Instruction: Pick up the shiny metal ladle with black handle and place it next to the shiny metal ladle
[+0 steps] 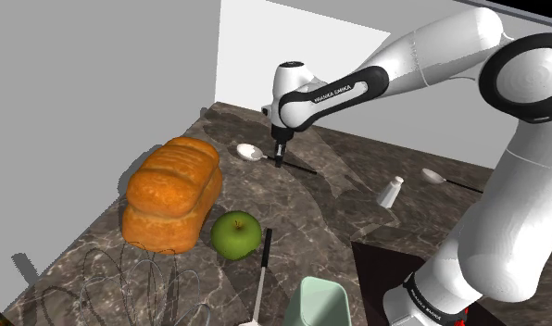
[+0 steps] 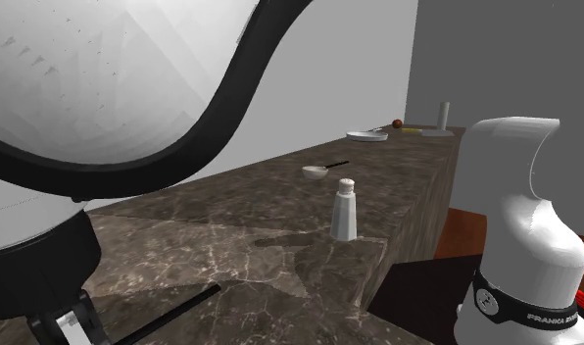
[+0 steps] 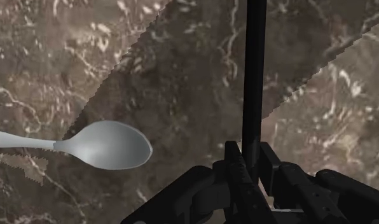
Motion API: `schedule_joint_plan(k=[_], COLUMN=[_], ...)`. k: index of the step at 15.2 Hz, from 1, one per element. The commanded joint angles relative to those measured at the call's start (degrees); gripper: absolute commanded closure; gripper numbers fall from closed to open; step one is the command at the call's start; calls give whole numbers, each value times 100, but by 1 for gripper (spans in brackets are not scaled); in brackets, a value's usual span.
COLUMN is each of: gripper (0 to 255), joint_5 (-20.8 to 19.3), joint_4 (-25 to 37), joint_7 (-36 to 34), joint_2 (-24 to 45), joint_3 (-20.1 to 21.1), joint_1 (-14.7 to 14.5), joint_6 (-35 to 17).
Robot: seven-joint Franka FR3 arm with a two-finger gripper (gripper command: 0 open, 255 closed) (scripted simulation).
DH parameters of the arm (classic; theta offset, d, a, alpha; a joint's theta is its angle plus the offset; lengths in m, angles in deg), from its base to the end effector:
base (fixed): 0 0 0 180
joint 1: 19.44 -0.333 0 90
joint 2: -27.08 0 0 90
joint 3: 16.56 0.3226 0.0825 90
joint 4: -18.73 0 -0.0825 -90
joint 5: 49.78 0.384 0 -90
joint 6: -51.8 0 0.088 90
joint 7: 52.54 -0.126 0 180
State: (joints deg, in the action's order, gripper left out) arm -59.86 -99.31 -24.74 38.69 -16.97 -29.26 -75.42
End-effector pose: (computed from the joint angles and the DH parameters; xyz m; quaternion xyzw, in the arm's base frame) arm 0.5707 0.0863 0.3218 0.9264 0.3695 -0.0320 0.0653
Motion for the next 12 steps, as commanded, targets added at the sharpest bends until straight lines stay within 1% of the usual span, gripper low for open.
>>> schedule_joint_plan(k=[1, 12], gripper=[255, 255], joint_5=[5, 83], joint_4=[25, 395], joint_7=[10, 137], joint_2=[-33, -434], joint_3=[-3, 15], joint_1=[4, -3], joint_6=[76, 839])
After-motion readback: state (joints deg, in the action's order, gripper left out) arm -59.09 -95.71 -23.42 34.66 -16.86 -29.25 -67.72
